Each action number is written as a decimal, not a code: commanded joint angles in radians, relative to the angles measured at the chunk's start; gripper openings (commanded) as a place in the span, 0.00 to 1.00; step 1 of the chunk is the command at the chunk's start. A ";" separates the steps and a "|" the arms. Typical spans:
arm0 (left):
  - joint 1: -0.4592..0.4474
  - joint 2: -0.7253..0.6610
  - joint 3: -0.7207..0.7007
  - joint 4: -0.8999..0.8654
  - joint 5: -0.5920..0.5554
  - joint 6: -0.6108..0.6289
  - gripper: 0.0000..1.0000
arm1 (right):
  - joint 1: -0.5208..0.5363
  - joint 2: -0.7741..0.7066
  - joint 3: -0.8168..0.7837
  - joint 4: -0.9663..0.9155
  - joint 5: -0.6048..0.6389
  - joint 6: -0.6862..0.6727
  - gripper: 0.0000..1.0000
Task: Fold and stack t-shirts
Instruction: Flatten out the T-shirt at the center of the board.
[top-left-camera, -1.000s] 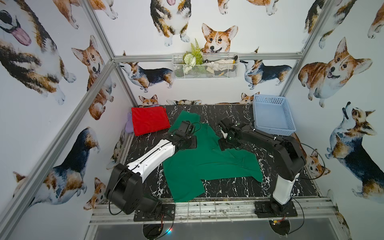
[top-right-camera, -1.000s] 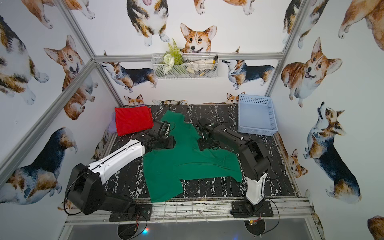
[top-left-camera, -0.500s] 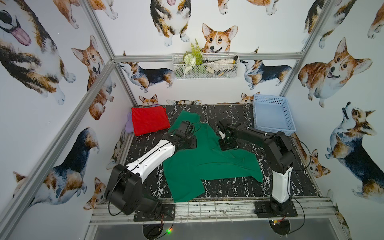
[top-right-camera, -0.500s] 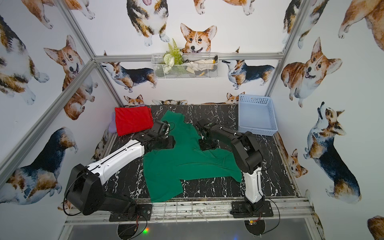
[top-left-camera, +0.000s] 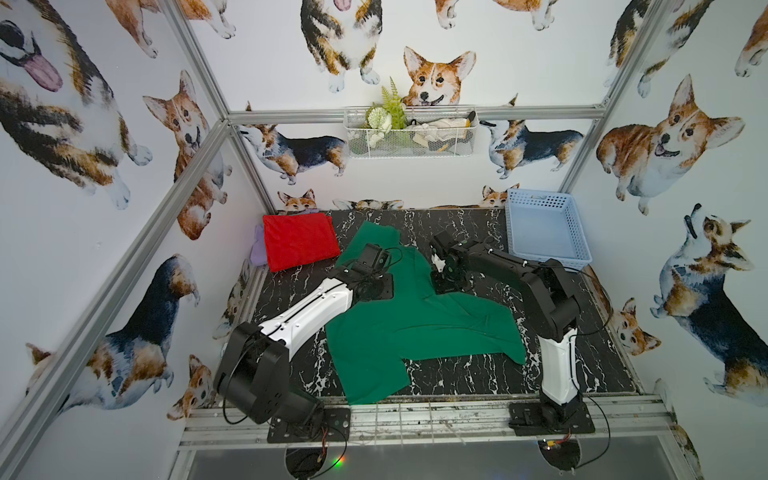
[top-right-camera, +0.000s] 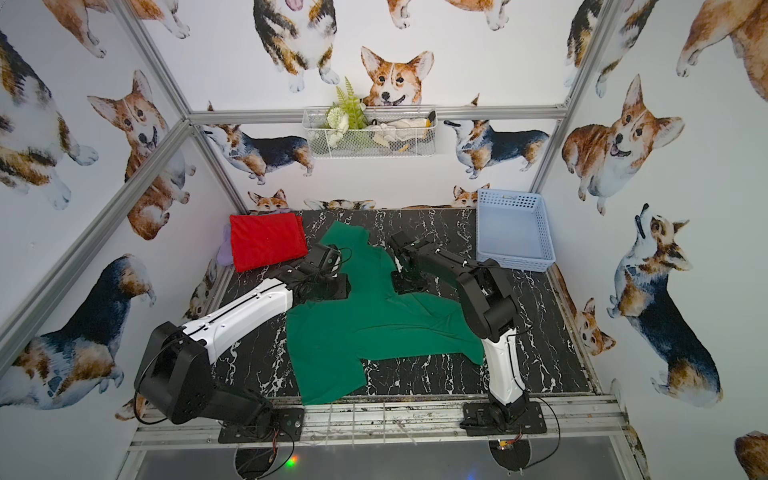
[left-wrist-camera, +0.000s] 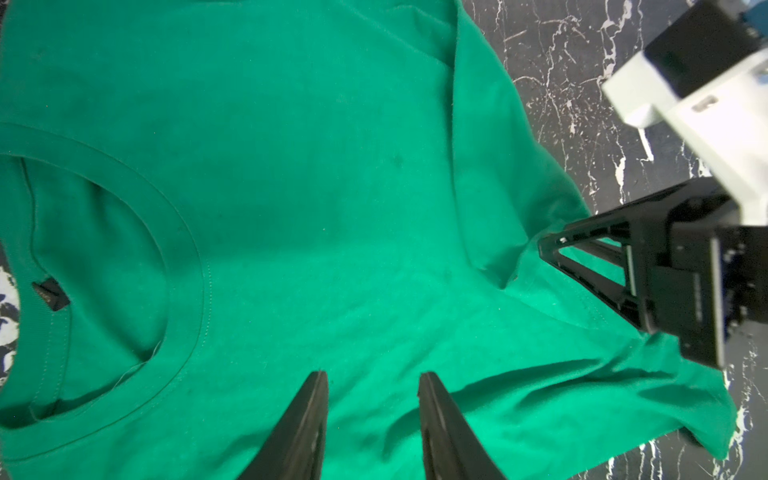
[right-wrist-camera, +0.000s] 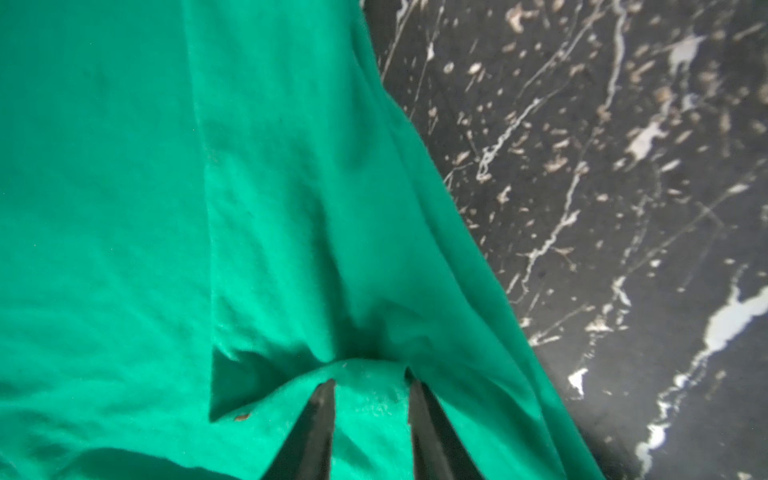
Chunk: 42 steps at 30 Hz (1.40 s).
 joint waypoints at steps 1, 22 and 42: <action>0.000 0.000 -0.003 0.013 -0.005 0.012 0.42 | -0.010 0.013 0.015 -0.006 -0.016 0.006 0.19; 0.001 -0.046 -0.029 0.012 -0.002 0.015 0.40 | -0.219 0.108 0.446 -0.192 0.115 -0.030 0.08; 0.000 -0.158 -0.075 -0.010 -0.024 0.042 0.40 | -0.385 0.514 0.952 -0.348 0.352 -0.050 0.08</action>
